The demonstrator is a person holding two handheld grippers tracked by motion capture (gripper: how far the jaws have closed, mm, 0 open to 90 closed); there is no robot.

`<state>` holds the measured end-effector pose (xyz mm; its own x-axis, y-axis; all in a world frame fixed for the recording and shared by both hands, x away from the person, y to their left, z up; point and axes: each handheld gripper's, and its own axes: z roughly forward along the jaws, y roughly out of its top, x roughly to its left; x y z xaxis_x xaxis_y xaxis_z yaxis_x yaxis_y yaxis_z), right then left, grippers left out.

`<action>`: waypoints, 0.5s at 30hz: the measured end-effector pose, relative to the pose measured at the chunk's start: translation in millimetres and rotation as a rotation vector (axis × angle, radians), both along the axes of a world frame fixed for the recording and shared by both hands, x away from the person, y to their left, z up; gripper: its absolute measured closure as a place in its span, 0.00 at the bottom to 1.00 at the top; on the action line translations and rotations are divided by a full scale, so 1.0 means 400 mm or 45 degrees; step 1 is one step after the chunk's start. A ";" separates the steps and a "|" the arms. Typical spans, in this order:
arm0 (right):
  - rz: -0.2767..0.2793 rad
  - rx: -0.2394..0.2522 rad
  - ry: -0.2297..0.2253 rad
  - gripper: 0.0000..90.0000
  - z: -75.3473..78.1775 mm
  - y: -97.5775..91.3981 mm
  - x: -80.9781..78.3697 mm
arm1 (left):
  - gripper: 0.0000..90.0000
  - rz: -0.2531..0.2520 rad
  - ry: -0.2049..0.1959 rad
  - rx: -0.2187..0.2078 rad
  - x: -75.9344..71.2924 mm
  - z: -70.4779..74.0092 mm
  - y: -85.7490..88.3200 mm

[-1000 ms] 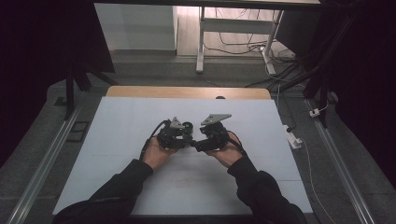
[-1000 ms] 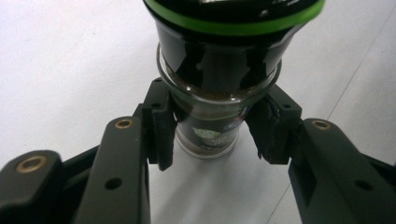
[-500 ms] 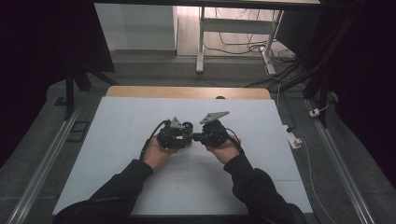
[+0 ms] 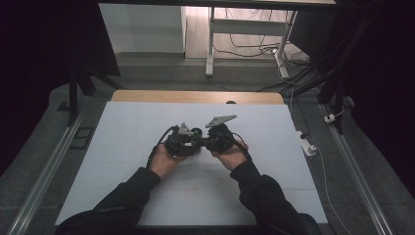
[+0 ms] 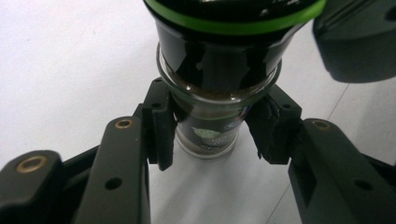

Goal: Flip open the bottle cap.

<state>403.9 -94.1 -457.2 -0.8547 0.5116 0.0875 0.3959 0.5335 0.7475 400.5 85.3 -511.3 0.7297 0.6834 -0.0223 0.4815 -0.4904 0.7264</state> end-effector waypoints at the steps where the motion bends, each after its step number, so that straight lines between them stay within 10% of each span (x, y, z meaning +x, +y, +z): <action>1: 0.001 -0.003 0.000 1.00 -0.001 0.001 0.001 | 0.60 0.000 0.000 -0.001 0.000 0.000 0.000; 15: -0.001 0.021 -0.042 1.00 0.018 0.000 -0.001 | 0.60 0.001 -0.006 0.001 -0.002 -0.001 -0.001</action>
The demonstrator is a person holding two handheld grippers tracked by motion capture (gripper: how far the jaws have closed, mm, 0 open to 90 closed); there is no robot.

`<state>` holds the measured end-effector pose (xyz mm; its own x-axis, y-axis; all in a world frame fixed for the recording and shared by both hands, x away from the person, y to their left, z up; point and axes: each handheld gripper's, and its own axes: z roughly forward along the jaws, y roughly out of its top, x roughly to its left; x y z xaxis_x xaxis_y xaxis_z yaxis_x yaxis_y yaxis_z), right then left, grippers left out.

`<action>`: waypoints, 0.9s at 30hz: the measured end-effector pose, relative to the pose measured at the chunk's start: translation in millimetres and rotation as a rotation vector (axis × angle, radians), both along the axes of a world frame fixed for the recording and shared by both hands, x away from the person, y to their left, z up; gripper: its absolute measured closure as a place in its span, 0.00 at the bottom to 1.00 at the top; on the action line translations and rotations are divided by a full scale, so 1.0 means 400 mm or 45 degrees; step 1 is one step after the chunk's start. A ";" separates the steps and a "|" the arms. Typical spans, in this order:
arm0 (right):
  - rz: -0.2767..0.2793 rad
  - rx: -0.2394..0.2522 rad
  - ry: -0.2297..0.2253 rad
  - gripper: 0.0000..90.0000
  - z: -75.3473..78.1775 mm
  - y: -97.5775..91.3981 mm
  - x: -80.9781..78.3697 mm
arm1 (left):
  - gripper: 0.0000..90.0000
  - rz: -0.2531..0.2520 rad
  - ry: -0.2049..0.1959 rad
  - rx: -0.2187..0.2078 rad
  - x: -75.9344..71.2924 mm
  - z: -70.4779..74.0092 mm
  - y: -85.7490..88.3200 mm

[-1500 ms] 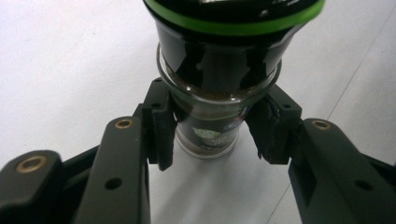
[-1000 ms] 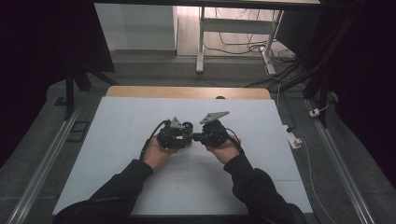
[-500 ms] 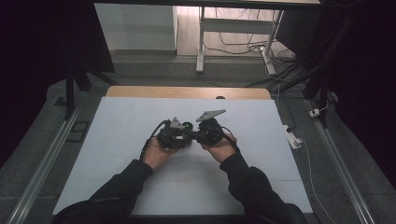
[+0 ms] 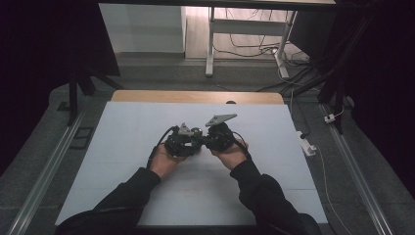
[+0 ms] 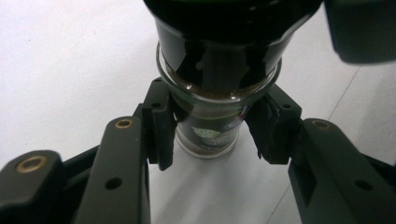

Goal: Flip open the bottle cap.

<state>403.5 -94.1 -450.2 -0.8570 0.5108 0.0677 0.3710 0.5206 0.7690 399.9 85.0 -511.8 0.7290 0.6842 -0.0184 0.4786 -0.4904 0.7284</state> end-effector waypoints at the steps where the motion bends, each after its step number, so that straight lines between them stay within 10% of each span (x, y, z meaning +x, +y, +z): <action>1: -0.003 0.005 0.003 1.00 0.002 -0.001 0.001 | 0.60 0.002 0.000 -0.004 0.000 0.000 0.000; 27: -0.033 0.034 -0.021 1.00 0.033 0.014 0.048 | 0.60 0.005 -0.004 -0.012 0.000 -0.003 0.000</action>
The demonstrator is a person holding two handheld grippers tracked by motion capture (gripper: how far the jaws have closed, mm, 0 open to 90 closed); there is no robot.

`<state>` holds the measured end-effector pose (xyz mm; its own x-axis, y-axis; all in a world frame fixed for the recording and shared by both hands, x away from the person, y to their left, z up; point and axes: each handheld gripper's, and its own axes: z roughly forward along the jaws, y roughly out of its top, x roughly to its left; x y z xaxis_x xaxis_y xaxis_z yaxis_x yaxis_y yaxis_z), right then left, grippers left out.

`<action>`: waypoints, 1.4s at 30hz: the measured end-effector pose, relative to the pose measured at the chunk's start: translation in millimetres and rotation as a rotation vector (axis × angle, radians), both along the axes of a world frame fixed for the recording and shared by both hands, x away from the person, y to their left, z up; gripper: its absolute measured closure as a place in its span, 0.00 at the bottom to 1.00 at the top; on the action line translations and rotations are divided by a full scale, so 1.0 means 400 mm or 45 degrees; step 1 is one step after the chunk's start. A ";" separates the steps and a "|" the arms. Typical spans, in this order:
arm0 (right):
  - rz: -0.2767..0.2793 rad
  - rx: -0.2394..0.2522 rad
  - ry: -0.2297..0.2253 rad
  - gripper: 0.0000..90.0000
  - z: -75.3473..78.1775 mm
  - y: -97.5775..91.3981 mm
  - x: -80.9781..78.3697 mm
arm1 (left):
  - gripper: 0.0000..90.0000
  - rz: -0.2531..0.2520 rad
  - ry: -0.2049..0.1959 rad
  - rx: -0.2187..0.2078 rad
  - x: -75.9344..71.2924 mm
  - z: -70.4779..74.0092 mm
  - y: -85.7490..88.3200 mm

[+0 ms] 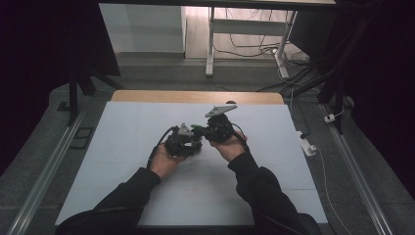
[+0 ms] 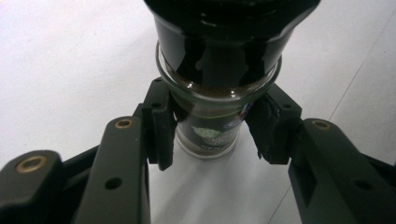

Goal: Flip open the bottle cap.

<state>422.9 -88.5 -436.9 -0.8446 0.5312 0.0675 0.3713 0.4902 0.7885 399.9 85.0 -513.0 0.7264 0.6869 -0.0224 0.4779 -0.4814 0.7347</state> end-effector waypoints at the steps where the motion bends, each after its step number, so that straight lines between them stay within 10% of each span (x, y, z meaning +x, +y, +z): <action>1: -0.002 0.001 0.001 1.00 0.000 0.001 0.003 | 0.60 0.000 0.000 0.001 0.000 0.000 0.000; 35: -0.061 0.030 -0.009 0.85 0.008 -0.014 0.006 | 0.48 -0.018 0.005 0.010 0.003 0.019 0.011; 42: -0.077 0.034 -0.031 0.74 0.021 -0.027 -0.013 | 0.36 -0.031 0.115 -0.056 0.002 0.039 0.043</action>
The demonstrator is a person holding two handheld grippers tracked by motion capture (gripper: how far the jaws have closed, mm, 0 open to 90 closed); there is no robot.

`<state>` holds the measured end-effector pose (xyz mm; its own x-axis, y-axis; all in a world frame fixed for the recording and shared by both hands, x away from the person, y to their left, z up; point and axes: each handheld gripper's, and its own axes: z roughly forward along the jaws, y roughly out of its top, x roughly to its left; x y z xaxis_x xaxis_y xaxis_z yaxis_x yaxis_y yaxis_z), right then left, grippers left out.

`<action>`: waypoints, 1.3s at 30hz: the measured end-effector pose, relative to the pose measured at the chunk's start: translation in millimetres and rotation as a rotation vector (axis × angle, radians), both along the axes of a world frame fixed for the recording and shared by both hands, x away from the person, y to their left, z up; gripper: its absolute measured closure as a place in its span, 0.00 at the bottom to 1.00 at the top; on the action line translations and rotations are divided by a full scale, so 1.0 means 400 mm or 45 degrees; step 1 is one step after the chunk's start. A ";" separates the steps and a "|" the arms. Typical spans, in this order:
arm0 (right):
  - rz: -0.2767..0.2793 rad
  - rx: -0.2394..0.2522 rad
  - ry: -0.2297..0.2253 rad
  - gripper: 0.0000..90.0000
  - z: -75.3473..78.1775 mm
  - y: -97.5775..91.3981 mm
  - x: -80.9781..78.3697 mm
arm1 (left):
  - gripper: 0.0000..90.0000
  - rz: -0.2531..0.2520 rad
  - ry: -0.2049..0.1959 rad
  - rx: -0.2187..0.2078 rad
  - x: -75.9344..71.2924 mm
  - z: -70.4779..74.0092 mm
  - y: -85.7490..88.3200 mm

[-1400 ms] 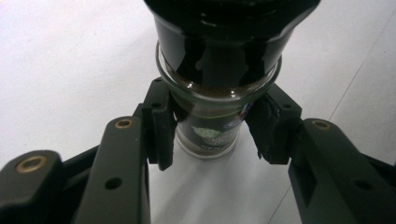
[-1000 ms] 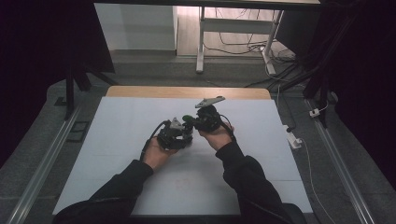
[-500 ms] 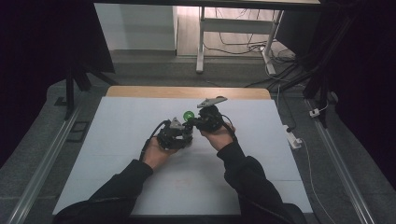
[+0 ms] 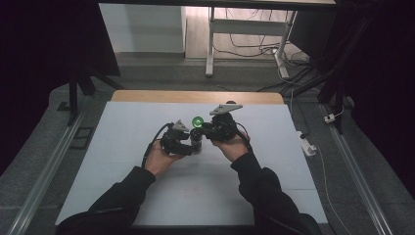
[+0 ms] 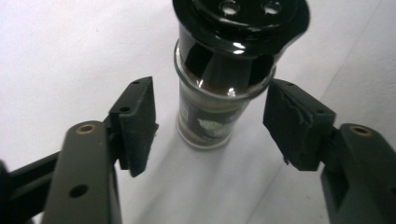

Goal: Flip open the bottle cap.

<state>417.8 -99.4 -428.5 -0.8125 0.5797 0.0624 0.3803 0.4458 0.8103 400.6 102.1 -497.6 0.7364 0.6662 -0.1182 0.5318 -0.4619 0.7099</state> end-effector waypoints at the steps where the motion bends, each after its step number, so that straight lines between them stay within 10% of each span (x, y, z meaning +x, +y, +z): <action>1: -0.003 0.001 0.000 0.72 0.002 -0.002 -0.003 | 0.33 -0.001 0.003 0.007 -0.004 0.002 0.003; 16: -0.026 0.044 0.042 0.37 0.005 -0.051 -0.040 | 0.18 -0.031 0.155 -0.078 -0.050 0.044 0.051; 39: 0.036 0.002 0.080 0.00 -0.016 -0.109 -0.123 | 0.01 0.012 0.125 -0.120 -0.197 0.084 0.185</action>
<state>368.4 -143.0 -434.9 -0.8231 0.5563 0.1143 0.4174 0.4560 0.7861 321.8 176.3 -464.1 0.7120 0.6553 -0.2521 0.6049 -0.3901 0.6942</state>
